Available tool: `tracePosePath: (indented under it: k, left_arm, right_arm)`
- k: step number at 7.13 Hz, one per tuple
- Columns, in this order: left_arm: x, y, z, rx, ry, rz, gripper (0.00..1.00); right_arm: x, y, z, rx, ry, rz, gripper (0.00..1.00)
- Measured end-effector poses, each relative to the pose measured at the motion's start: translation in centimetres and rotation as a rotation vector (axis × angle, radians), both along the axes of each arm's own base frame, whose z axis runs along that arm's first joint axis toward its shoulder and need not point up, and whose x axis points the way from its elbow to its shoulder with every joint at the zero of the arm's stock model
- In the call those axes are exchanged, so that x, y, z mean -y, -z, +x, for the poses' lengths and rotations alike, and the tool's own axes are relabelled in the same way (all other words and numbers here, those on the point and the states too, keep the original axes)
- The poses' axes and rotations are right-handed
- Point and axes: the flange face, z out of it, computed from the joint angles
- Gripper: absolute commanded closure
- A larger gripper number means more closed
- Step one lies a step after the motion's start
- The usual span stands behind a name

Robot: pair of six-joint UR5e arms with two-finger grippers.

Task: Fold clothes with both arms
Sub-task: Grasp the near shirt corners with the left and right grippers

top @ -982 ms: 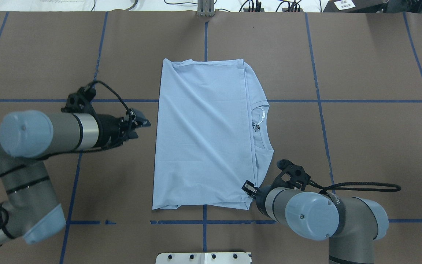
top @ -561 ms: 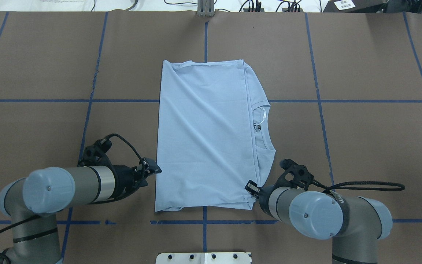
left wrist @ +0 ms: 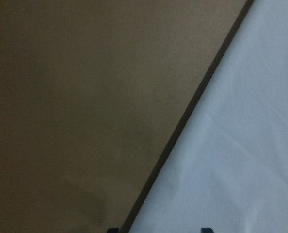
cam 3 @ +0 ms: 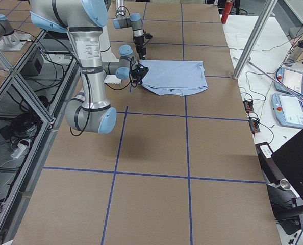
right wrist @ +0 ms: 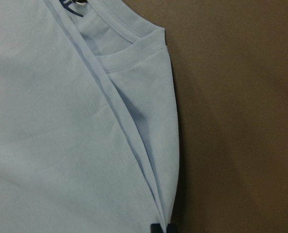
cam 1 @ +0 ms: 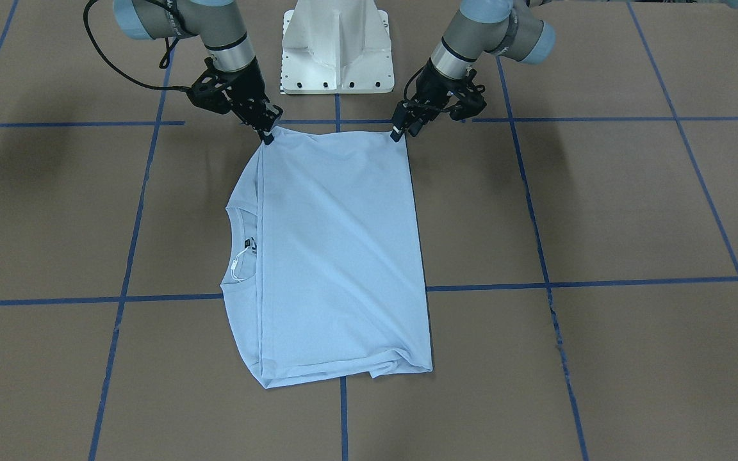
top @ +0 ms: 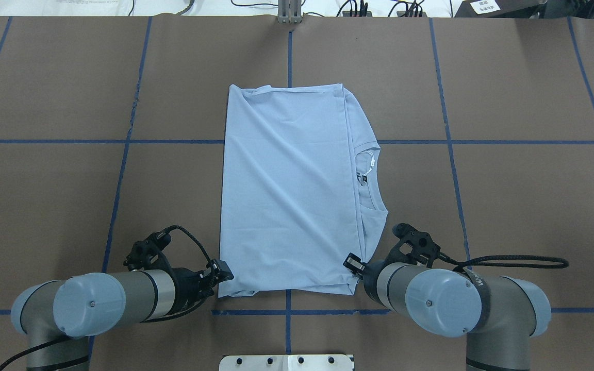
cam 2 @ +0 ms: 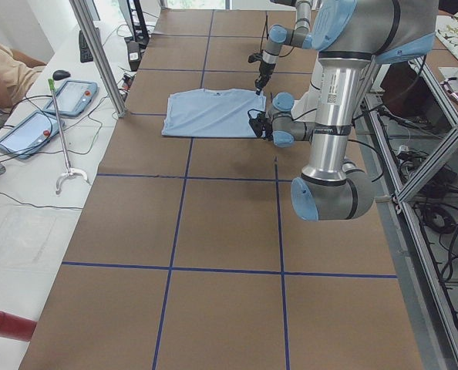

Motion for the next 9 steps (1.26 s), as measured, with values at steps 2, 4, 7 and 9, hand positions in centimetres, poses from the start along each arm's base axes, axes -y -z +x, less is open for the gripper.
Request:
tracePosePath:
  k: [2,4,7,9]
  left_arm:
    - [-0.8,0.0,0.4,0.0,-0.016,0.0,0.48]
    - [-1.3,-0.1,0.6,0.001,-0.024,-0.001,0.48]
    - [-1.6,-0.3,1.0,0.006,-0.03,-0.001,1.0]
    - [-1.6,-0.1,1.0,0.004,-0.031,-0.001,1.0]
  right_arm:
    - [0.0,0.1,0.0,0.002,-0.001,0.001,1.0]
    - [0.0,0.3,0.1,0.006,-0.002,0.001,1.0]
    - [0.0,0.4,0.1,0.008,-0.002,0.001,1.0]
    - [0.0,0.4,0.1,0.008,-0.001,0.001,1.0]
